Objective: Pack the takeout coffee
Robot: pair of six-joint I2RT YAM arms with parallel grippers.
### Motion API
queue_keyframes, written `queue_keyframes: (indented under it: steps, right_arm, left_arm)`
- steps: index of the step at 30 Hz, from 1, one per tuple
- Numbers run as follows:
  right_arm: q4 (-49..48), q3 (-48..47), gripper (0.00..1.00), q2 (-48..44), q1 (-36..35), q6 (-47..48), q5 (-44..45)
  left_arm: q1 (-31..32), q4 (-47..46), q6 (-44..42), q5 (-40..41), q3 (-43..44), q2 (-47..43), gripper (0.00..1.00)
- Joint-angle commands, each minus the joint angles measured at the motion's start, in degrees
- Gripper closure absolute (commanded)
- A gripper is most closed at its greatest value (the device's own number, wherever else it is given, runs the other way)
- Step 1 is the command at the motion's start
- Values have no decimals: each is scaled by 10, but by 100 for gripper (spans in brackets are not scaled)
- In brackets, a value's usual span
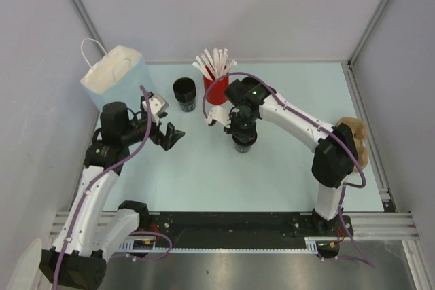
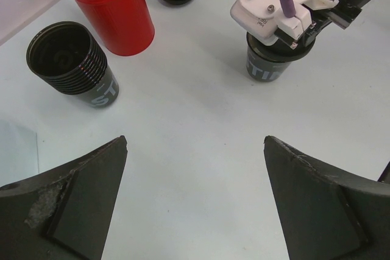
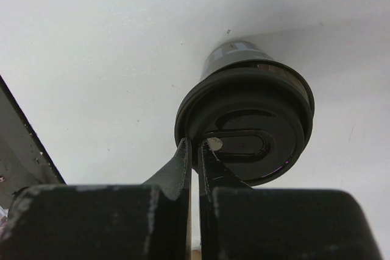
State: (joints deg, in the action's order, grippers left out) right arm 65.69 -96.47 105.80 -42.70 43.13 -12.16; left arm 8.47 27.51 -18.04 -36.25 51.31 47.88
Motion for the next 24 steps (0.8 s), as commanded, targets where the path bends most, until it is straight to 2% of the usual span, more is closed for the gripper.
queue_keyframes:
  steps: [1, 24]
  right_arm:
    - [3, -23, 99, 10, -4, 5, -4]
    - [-7, -20, 92, 13, -5, 7, -5]
  left_arm:
    - [-7, -21, 1, -18, -5, -9, 1]
    - [-11, -23, 2, -24, -8, -9, 1]
